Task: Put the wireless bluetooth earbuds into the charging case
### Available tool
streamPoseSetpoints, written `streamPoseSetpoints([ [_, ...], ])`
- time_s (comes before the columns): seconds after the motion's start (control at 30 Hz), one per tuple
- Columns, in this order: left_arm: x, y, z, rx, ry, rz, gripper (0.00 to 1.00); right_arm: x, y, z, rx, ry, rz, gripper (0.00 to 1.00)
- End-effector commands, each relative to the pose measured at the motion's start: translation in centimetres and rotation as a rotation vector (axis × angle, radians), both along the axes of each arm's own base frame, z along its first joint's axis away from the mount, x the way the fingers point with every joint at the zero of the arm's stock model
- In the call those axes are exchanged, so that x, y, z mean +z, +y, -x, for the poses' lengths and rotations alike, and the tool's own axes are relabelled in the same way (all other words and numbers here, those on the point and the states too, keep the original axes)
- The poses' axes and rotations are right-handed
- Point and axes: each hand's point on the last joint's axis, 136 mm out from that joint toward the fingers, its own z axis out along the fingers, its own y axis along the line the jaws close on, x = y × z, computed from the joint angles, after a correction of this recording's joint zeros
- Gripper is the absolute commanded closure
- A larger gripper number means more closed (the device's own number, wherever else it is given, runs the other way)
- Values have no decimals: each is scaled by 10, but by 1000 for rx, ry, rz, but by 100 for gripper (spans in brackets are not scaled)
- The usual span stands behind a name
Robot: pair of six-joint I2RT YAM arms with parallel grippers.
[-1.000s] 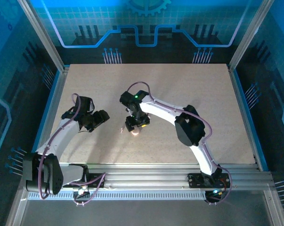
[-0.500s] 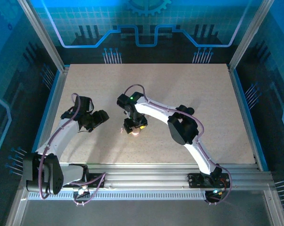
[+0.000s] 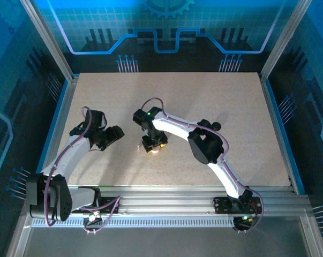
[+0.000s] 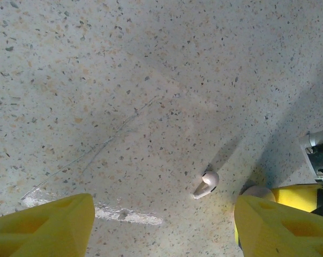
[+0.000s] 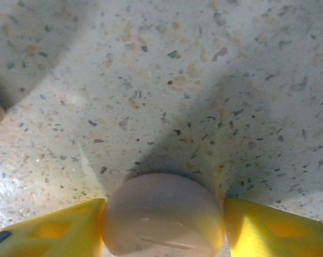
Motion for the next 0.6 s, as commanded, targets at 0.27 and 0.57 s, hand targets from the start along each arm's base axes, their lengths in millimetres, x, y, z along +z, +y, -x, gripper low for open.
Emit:
streamPoseSetpoints([
  [0.27,17,-4,-3,-68,-63,9,30,4,-8,2,-60,-69,-23,51],
  [0.57,39,-27,-12,-172,-237,33,36,41,-21,-9,-244,-229,-259,55],
])
